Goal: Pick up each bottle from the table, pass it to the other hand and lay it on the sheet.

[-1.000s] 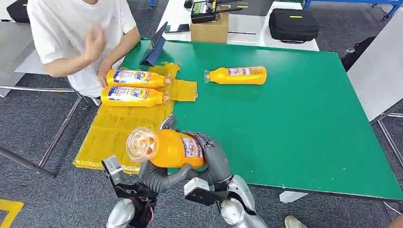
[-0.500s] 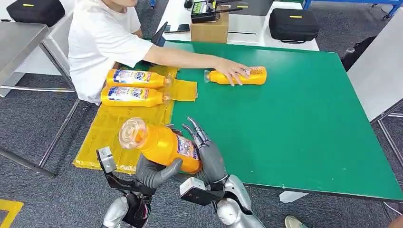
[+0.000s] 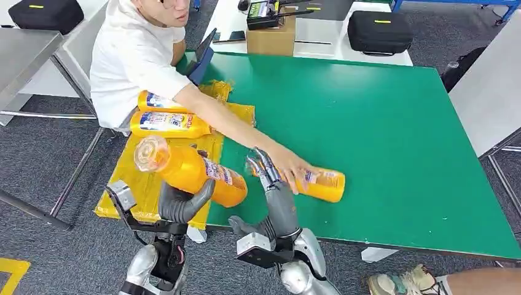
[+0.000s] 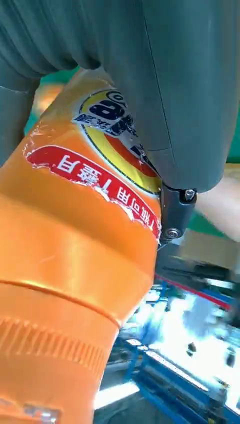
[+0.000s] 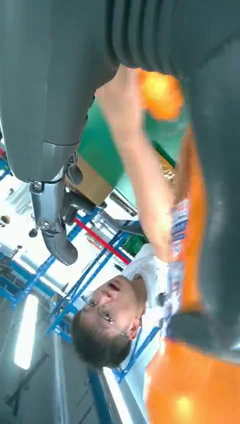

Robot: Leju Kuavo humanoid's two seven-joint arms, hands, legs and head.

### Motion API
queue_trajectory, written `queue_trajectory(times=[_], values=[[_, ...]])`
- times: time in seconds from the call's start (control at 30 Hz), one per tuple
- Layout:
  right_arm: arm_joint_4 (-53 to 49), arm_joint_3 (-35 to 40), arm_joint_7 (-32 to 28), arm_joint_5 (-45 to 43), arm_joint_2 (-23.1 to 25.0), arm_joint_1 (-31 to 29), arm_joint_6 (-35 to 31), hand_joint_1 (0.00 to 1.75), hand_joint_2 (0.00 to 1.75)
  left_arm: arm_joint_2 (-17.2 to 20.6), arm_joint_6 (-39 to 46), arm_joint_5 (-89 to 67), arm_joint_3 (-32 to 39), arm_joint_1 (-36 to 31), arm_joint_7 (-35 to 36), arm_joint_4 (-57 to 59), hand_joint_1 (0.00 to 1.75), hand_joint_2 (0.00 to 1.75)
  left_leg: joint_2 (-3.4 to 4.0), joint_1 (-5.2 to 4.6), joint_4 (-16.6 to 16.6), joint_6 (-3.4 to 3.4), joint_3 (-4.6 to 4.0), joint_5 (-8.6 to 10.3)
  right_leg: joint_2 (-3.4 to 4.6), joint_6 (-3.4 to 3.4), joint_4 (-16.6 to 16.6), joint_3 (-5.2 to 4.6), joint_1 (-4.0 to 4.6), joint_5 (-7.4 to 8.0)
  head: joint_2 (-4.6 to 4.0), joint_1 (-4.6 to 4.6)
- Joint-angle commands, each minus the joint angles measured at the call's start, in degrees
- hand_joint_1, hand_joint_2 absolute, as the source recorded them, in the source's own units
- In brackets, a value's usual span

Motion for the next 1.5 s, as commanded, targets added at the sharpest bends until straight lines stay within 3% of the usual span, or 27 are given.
queue_trajectory(times=[0.03, 0.13, 0.3, 0.5, 0.63, 0.77, 0.93, 1.03, 1.5], values=[[-7.59, -2.40, -1.38, -0.60, -2.39, -1.27, -3.62, 0.00, 0.00, 4.41, 7.82, -10.86, 7.55, -10.20, -1.70, 9.12, 1.75, 1.75, -0.04, 0.01, -0.04, -0.05, 0.09, 0.02, -0.09, -0.08, -0.01, 0.10, 0.01, -0.02, 0.02, 0.00], [-7.42, -2.61, -1.68, -1.04, -2.03, -1.04, -4.04, 0.00, 0.00, 3.94, 8.17, -11.73, 7.85, -10.07, -1.66, 9.21, 1.75, 1.75, 0.02, 0.01, -0.05, -0.06, 0.16, 0.00, -0.03, -0.08, -0.02, 0.16, 0.02, -0.02, 0.02, -0.02], [-9.89, -3.46, -4.47, -3.51, -1.95, -1.78, -5.73, 0.00, 0.00, 7.51, 9.90, -19.81, 10.88, -16.89, -1.74, 16.56, 1.75, 1.75, -0.01, 0.01, -0.04, -0.06, 0.13, 0.02, -0.06, -0.08, 0.00, 0.13, 0.02, -0.02, 0.02, -0.02], [-9.80, -3.39, -4.63, -3.49, -2.08, -1.59, -5.80, 0.00, 0.00, 7.06, 9.24, -20.62, 12.11, -17.54, -2.06, 17.65, 1.75, 1.75, 0.04, 0.02, -0.05, -0.05, 0.19, 0.00, -0.02, -0.09, 0.00, 0.18, 0.03, -0.02, 0.02, -0.02], [-9.68, -2.99, -6.12, -5.00, -3.11, -1.63, -2.53, 0.00, 0.00, 10.37, 14.60, -36.83, 9.19, -21.59, 0.13, 23.73, 1.75, 1.75, 0.02, 0.06, -0.03, -0.08, 0.31, -0.06, -0.06, -0.12, -0.02, 0.34, 0.07, -0.08, 0.02, 0.00], [-9.41, -1.42, -9.55, -5.68, -4.39, 2.38, -0.63, 0.00, 0.00, 13.64, 16.02, -50.54, 7.54, -24.29, 2.70, 32.83, 1.75, 1.75, -0.07, 0.03, -0.08, -0.06, 0.21, 0.03, -0.10, -0.08, -0.05, 0.24, 0.04, -0.02, 0.02, 0.00], [-11.24, 2.67, -10.54, -9.67, -7.57, 5.87, -6.12, 0.00, 0.00, 17.76, 23.68, -65.06, 5.71, -23.52, 3.99, 41.66, 1.75, 1.75, 0.12, 0.03, -0.20, -0.10, 0.54, -0.08, 0.04, -0.15, -0.13, 0.50, 0.05, -0.10, 0.02, 0.00], [-12.25, 2.55, -10.54, -11.41, -8.77, 7.16, -8.01, 0.00, 0.00, 19.50, 22.15, -70.42, 3.37, -24.43, 6.12, 46.35, 1.75, 1.75, 0.14, 0.01, -0.09, -0.05, 0.26, -0.03, 0.03, -0.07, -0.05, 0.22, 0.02, -0.05, 0.02, 0.00], [-11.37, -0.41, -10.54, -17.05, -9.45, 9.17, -5.50, 0.00, 0.00, 17.57, 21.14, -77.63, -0.49, -25.52, 10.03, 56.38, 1.75, 1.75, 0.23, 0.01, -0.10, -0.09, 0.51, -0.09, 0.13, -0.16, -0.07, 0.45, 0.01, -0.06, 0.02, 0.00]])
